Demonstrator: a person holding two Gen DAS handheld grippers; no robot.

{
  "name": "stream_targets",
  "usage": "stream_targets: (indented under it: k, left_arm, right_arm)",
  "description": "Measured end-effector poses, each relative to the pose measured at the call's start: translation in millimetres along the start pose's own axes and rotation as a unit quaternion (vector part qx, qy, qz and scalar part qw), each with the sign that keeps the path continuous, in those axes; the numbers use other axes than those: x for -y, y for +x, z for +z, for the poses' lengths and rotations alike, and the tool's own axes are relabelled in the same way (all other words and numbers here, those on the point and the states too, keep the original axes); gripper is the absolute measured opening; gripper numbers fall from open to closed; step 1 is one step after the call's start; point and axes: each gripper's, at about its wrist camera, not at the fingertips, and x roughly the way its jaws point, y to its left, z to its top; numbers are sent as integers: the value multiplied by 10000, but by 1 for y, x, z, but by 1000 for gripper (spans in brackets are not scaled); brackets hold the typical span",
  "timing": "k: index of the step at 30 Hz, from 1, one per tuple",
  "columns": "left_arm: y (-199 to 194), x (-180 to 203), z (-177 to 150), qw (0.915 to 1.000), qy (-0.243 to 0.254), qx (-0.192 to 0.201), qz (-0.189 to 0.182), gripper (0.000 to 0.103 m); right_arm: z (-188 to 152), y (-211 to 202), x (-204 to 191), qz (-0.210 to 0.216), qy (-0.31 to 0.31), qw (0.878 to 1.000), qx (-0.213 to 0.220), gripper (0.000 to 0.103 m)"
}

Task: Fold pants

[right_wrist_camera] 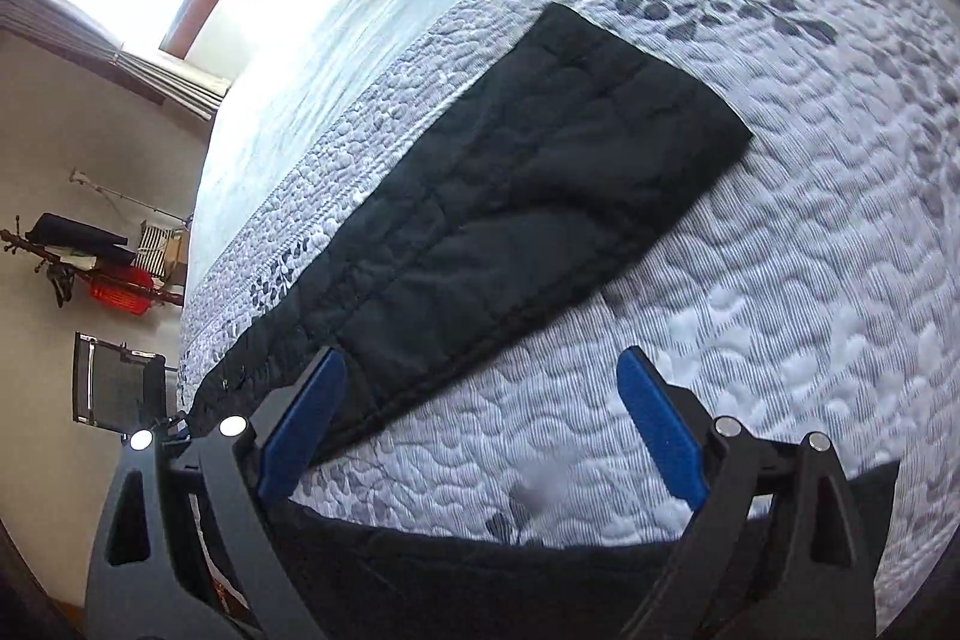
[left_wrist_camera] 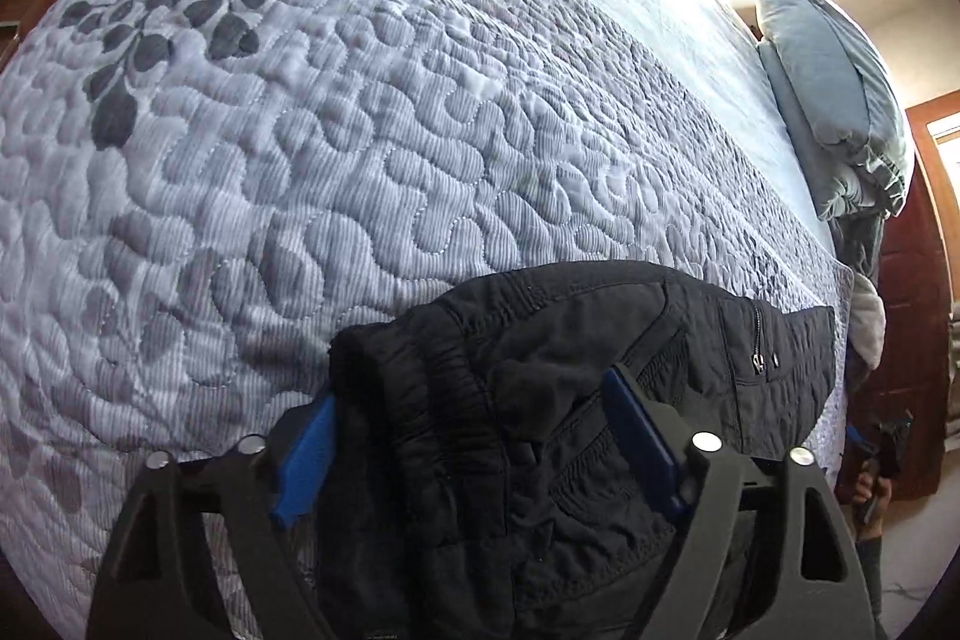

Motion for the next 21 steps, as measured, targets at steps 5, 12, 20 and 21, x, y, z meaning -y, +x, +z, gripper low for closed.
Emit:
stream_targets:
  k: [5,12,20,21]
  left_arm:
    - [1,-8,-2,10000,-43,50,72,45]
    - [4,-19,-6,9996,-169,225,59,36]
    - [12,-15,-4,9992,-280,239,147,36]
    - [13,-15,-4,9991,-302,254,170,36]
  right_arm:
    - [79,17,-5,-125,-393,9991,-90,92]
    - [173,76,23,-588,-574,9959,-370,92]
    - [211,142,41,-674,-924,9908,-724,92]
    - [213,146,39,-628,-971,9904,-755,93]
